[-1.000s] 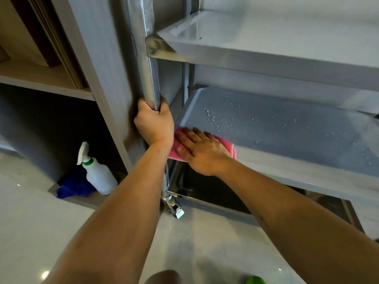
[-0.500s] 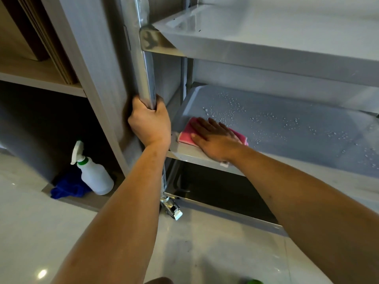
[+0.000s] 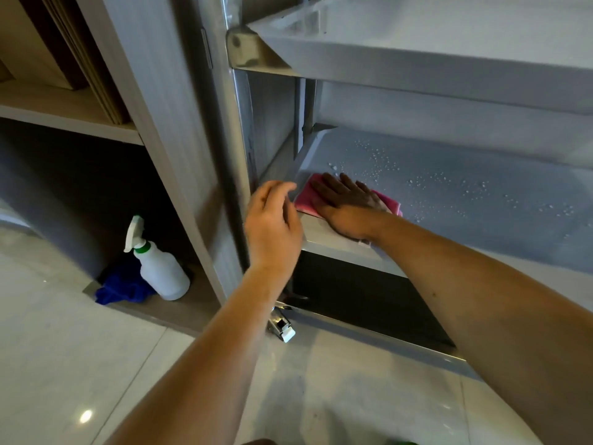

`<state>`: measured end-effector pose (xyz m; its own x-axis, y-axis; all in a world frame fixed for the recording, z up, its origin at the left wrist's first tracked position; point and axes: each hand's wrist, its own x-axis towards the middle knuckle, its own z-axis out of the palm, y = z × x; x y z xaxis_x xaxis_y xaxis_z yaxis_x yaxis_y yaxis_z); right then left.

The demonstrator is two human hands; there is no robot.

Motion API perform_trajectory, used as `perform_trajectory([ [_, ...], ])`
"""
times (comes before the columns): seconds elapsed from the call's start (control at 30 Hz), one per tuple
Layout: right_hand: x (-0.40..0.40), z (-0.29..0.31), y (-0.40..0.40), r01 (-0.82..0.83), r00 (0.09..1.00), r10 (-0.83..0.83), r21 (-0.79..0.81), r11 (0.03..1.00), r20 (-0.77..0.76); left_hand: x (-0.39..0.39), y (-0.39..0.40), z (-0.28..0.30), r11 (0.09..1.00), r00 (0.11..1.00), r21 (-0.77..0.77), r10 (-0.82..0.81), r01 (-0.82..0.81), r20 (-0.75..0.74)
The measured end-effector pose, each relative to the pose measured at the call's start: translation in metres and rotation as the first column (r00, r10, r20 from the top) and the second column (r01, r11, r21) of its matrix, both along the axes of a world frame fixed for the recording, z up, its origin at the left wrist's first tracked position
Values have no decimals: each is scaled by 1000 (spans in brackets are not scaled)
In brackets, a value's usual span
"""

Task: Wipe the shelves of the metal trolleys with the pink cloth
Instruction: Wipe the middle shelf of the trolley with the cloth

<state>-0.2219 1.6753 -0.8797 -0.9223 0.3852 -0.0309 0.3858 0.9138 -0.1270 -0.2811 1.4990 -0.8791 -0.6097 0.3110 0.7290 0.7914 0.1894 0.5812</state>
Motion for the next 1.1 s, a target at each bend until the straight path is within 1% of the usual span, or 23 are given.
perform_trajectory([
  [0.03, 0, 0, -1, 1, 1000, -1, -8, 1000, -1, -7, 3, 6, 985, 998, -170, -3, 13, 57],
  [0.07, 2, 1, -1, 1, 1000, -1, -13, 1000, 0, -15, 10, 12, 947, 997, -320, 28, -5, 66],
  [0.1, 3, 2, -2, 0, 1000, 0, -16, 1000, 3, -20, 19, 19, 907, 997, -421, 55, -24, 62],
  [0.17, 8, 4, -5, -6, 1000, 6, -16, 1000, 8, -29, 37, 27, 853, 987, -522, 109, -31, 120],
  [0.27, 24, 5, -13, -5, 1000, 5, -8, 1000, -1, -43, 58, 31, 785, 920, -618, 212, 40, 329],
  [0.3, 29, 5, -15, -6, 1000, 6, -18, 1000, 0, -47, 63, 29, 770, 892, -634, 239, 66, 383],
  [0.37, 37, 6, -20, -13, 1000, 13, -40, 999, 10, -49, 67, 26, 741, 865, -668, 294, 62, 406],
  [0.43, 40, 7, -22, -14, 1000, 15, -53, 998, 11, -45, 71, 20, 706, 869, -708, 331, 31, 369],
  [0.67, 33, 5, -12, -27, 1000, 27, -26, 999, 0, -43, 72, 13, 639, 903, -768, 350, -36, 248],
  [0.73, 30, 4, -8, -39, 999, 39, -16, 999, 0, -40, 71, 13, 631, 907, -773, 356, -58, 222],
  [0.87, 28, 2, -2, -52, 999, 52, -11, 999, -3, -39, 68, 12, 643, 921, -762, 339, -80, 190],
  [0.93, 26, 2, 2, -50, 999, 50, -9, 999, -8, -39, 66, 11, 659, 946, -747, 291, -92, 140],
  [0.97, 25, 1, 5, -43, 999, 43, -7, 999, -8, -40, 65, 10, 673, 966, -735, 236, -83, 107],
  [1.03, 24, 1, 9, -27, 1000, 27, -6, 1000, -8, -41, 64, 8, 689, 993, -724, 103, -33, 52],
  [1.1, 21, 0, 14, -16, 1000, 16, -7, 1000, -10, -43, 63, 7, 689, 999, -724, 14, 28, 51],
])
